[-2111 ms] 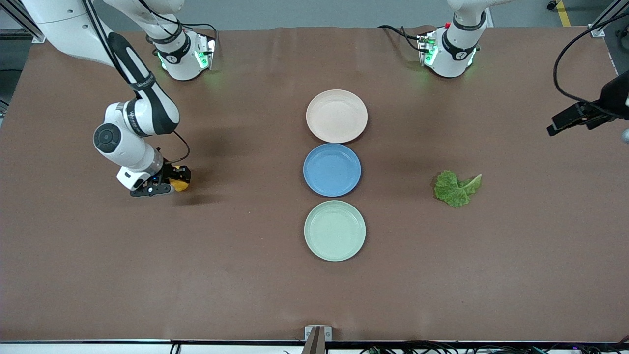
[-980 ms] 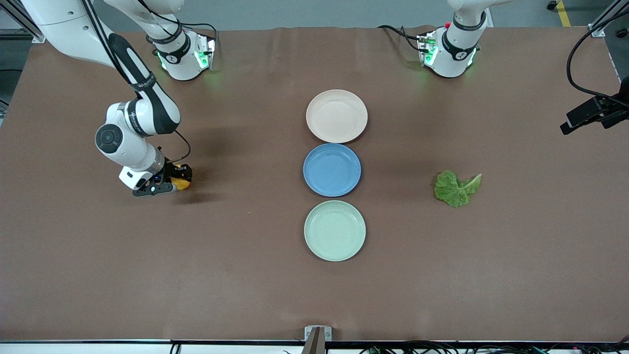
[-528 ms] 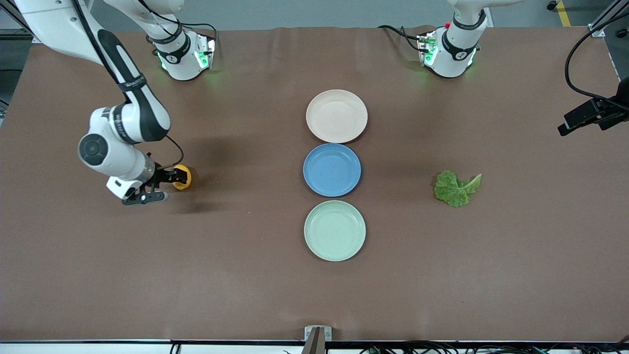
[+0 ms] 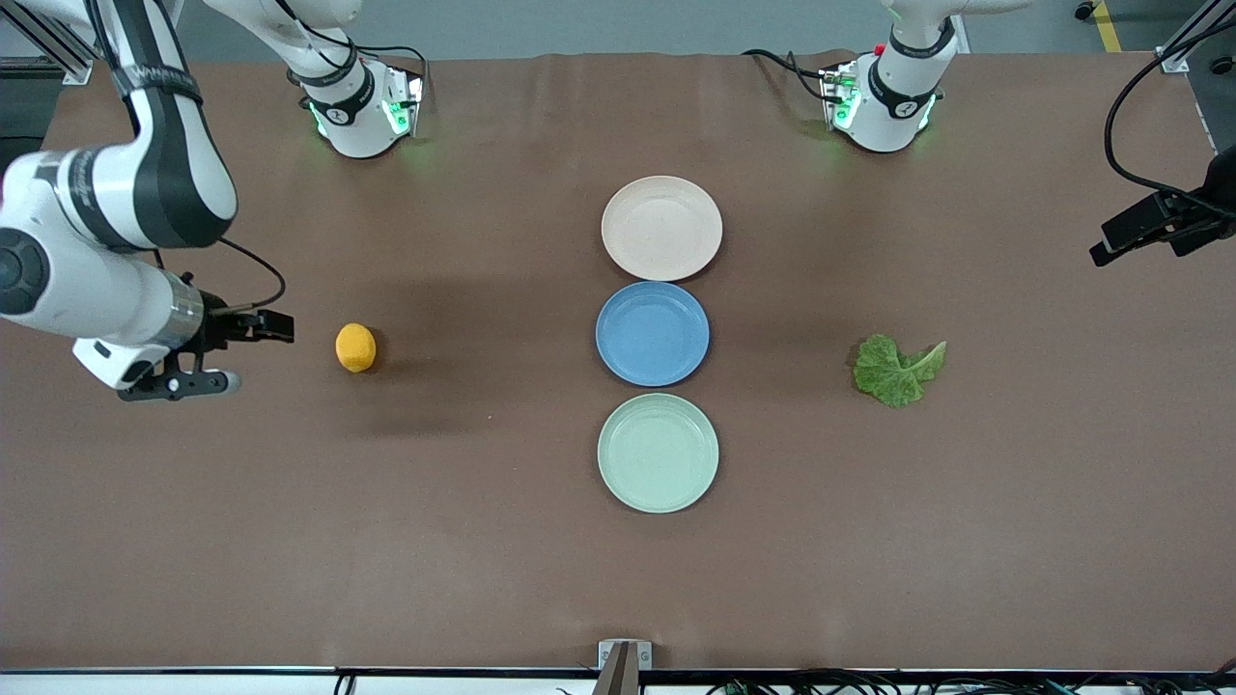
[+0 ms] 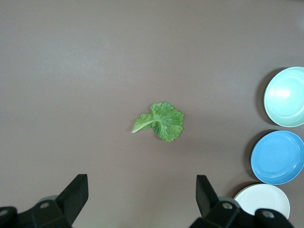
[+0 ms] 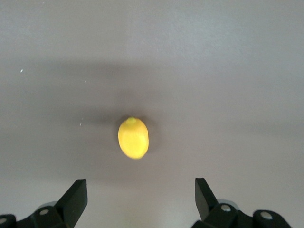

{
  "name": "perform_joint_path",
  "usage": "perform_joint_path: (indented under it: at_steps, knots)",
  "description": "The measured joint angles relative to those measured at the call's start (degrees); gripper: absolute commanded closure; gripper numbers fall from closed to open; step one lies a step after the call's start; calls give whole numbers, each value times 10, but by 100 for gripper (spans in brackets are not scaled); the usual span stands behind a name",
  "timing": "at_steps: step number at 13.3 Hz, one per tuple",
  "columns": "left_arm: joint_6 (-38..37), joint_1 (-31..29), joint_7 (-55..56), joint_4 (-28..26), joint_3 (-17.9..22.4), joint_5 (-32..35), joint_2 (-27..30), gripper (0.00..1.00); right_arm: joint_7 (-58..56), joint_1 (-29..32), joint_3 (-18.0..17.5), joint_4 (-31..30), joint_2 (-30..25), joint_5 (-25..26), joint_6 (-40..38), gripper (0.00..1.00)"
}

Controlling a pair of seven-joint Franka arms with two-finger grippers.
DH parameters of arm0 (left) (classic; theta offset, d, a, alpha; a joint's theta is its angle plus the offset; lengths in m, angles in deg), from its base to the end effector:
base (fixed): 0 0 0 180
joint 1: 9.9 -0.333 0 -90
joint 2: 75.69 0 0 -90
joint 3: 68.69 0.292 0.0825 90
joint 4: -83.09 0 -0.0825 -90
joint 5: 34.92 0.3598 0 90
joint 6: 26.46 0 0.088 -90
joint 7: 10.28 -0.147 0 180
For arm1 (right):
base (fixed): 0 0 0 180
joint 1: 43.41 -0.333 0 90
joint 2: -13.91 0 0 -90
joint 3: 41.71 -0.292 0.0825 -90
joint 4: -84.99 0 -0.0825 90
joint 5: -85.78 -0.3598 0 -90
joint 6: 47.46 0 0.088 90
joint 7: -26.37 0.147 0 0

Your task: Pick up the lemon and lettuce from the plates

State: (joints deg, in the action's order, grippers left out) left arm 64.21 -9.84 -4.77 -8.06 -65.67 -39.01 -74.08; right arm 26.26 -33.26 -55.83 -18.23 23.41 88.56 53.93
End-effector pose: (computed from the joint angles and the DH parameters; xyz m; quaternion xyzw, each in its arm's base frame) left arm 0.5241 0.0170 0.5677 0.9966 0.0739 0.0090 0.0366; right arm 0.5499 0.0281 0.3856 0.9944 0.0428 -0.0959 0.0062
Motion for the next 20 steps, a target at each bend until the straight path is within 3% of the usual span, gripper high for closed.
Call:
perform_joint_path:
  at_steps: [4,7,8,20]
  knots:
    - [0,8,0,2,1,0,0,0,1,-12,13,10,-57,0,-58,0]
    - [0,10,0,4,2,0,0,0,0,-89,103,43,-63,-1,-94,0]
    - [0,10,0,6,3,0,0,0,0,-101,116,55,-63,-2,-107,0]
    - [-2,12,0,16,3,5,0,0,0,-107,126,193,-61,-2,-197,0]
